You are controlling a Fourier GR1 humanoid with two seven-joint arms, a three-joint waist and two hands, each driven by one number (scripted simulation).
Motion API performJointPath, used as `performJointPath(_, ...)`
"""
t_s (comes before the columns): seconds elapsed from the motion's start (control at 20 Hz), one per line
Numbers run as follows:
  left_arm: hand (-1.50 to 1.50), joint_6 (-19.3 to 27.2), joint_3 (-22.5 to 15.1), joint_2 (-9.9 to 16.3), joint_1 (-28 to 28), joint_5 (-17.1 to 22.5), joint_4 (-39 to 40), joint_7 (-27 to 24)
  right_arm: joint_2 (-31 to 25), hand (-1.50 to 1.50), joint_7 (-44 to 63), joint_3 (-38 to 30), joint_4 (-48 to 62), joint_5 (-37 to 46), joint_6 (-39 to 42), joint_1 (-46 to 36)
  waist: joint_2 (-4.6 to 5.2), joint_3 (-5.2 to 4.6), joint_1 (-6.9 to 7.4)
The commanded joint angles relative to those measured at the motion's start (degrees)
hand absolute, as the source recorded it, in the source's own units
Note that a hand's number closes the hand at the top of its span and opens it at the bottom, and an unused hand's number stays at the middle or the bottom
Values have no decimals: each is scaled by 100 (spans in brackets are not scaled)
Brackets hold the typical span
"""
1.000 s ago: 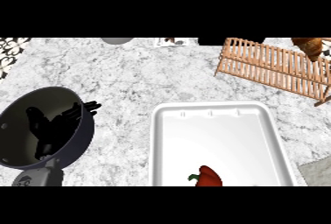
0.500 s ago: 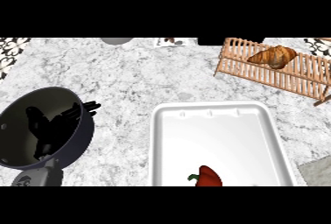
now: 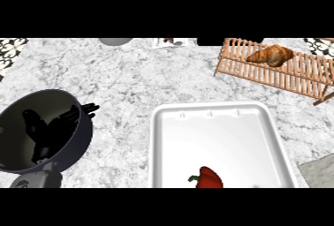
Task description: Pick the croissant from the tray and place it in the tiered shelf
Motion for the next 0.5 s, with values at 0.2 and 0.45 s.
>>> performJointPath(0.2, 0, 184, 107, 8, 286, -145, 309, 281, -1048, -150, 77, -745, -186, -729, 788, 590, 16, -46, -114)
performJointPath(0.45, 0, 129, 117, -46, 347, -97, 188, 334, -1482, -150, -197, -1248, -114, -1329, 1630, 1270, 16, -44, -104)
